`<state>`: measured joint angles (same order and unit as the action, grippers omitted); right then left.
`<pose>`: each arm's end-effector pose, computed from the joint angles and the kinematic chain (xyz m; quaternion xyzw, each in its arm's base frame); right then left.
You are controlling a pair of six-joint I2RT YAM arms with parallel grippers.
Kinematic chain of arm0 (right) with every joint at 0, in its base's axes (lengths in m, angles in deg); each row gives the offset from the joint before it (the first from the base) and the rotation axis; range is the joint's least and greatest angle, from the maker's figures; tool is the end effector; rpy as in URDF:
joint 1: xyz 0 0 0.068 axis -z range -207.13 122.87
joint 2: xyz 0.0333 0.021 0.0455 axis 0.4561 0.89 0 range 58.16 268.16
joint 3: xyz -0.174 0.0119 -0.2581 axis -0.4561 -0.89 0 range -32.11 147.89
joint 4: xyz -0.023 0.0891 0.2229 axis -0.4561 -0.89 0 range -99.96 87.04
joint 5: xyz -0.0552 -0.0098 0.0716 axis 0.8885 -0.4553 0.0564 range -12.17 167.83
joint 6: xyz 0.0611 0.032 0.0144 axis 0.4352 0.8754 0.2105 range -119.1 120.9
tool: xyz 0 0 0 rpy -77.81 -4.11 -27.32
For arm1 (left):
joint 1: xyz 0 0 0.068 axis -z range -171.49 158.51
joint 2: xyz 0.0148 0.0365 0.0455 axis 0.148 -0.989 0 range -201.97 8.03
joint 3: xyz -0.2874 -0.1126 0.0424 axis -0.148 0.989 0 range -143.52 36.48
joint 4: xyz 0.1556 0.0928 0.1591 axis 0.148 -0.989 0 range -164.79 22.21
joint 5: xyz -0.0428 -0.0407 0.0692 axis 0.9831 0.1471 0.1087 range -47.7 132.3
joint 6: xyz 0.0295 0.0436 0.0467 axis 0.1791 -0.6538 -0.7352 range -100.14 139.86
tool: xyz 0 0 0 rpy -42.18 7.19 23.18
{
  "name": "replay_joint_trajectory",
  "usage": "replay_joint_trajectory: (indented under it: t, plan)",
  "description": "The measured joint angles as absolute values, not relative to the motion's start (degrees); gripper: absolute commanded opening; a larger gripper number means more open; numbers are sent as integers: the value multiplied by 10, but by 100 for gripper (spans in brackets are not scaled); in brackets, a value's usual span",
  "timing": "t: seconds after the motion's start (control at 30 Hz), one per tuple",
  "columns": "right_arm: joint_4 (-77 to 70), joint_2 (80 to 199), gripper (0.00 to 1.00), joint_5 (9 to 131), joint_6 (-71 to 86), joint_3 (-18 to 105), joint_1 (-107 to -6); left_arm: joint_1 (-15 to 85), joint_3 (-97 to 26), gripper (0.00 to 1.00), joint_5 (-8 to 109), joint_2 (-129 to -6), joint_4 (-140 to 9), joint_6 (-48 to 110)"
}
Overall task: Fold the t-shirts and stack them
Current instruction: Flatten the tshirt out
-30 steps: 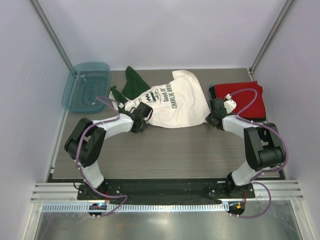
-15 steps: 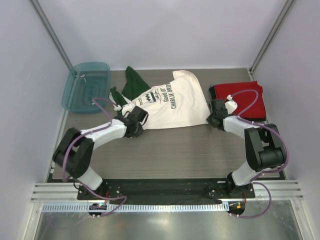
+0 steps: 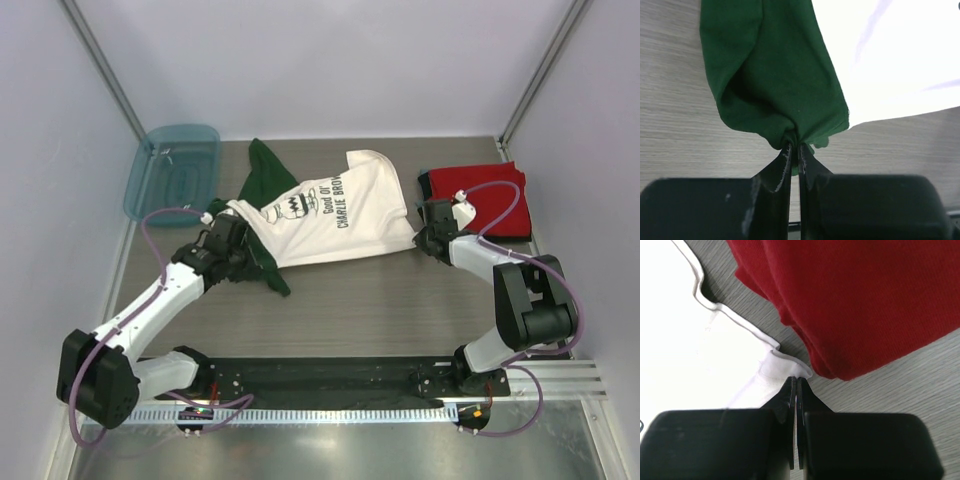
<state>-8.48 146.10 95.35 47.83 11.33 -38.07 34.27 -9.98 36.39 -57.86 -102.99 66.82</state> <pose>0.2913 0.0386 0.2047 0.3365 0.8672 0.0382 0.3650 0.1848 -0.0826 0.2662 -0.1904 0.9324 -0.1403 0.2734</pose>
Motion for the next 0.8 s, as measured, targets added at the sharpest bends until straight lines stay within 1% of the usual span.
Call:
replay_joint_trajectory:
  t: [0.17, 0.23, 0.33, 0.43, 0.47, 0.6, 0.8]
  plan:
    - [-83, 1461, 1, 953, 478, 110, -380, 335, -85, 17, 414, -579, -1033, 643]
    - [-83, 1461, 1, 954, 478, 109, -379, 335, -73, 18, 433, -583, -1031, 639]
    - [-82, 1462, 1, 954, 478, 109, -379, 335, -50, 15, 456, -589, -1025, 634]
    - [-81, 1462, 1, 953, 478, 109, -379, 335, -31, 8, 474, -590, -1022, 632]
    - [-81, 1463, 1, 953, 478, 109, -379, 335, -29, 1, 477, -590, -1021, 631]
    - [-81, 1467, 1, 952, 478, 109, -379, 335, -26, 0, 480, -579, -1021, 633]
    - [-78, 1466, 1, 953, 478, 107, -379, 334, -45, 0, 470, -516, -1048, 631]
